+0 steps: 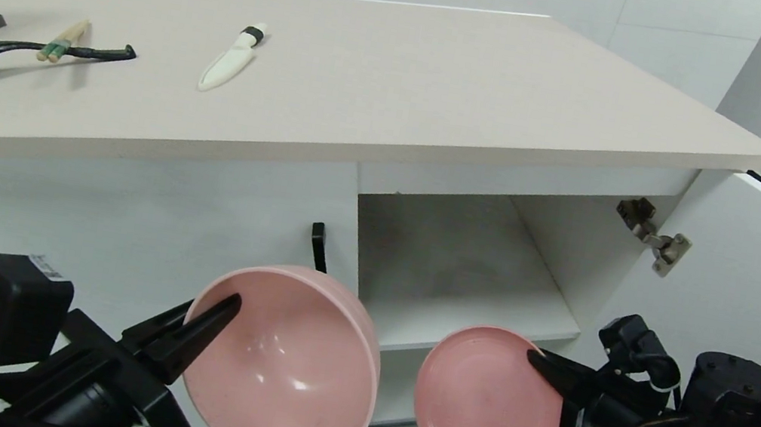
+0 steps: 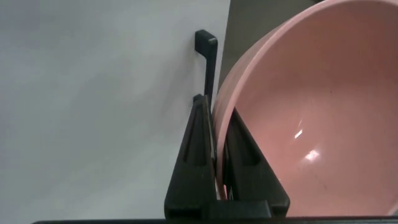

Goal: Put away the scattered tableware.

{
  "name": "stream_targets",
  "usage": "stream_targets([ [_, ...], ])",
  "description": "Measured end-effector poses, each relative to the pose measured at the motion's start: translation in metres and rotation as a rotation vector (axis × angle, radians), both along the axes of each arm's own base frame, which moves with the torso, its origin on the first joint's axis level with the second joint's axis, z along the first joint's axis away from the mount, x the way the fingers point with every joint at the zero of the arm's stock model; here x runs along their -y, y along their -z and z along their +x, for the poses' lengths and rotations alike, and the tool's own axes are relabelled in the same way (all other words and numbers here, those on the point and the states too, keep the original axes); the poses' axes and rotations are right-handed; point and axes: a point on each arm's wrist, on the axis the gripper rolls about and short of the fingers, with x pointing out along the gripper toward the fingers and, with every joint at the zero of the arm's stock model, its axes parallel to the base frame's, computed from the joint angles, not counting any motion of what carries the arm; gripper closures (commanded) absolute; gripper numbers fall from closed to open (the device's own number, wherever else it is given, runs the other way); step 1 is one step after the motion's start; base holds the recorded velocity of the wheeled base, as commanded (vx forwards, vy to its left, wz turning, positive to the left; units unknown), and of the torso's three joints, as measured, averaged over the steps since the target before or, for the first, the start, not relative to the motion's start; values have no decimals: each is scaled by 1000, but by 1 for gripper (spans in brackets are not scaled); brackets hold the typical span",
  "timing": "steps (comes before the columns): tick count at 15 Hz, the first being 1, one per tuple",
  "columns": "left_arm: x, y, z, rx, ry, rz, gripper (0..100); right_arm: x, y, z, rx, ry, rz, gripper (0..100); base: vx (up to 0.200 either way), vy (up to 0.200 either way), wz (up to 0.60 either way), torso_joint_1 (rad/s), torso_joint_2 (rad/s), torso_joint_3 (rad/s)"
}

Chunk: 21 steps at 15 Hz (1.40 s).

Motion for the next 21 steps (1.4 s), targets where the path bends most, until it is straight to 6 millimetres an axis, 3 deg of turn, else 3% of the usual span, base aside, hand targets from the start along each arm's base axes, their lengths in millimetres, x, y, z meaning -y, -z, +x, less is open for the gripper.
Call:
stream_targets([
  [7,2,-3,-8,8,42,1,100,-6,-2,18,-46,52,135,100,0,0,0,0,0,0],
  [14,-4,-6,-25,13,109,70,100,-14,6,39,-35,69,144,100,0,0,0,0,0,0],
  [21,-6,-10,-27,76,96,109,100,-29,16,66,-44,66,214,100,0,0,0,0,0,0],
])
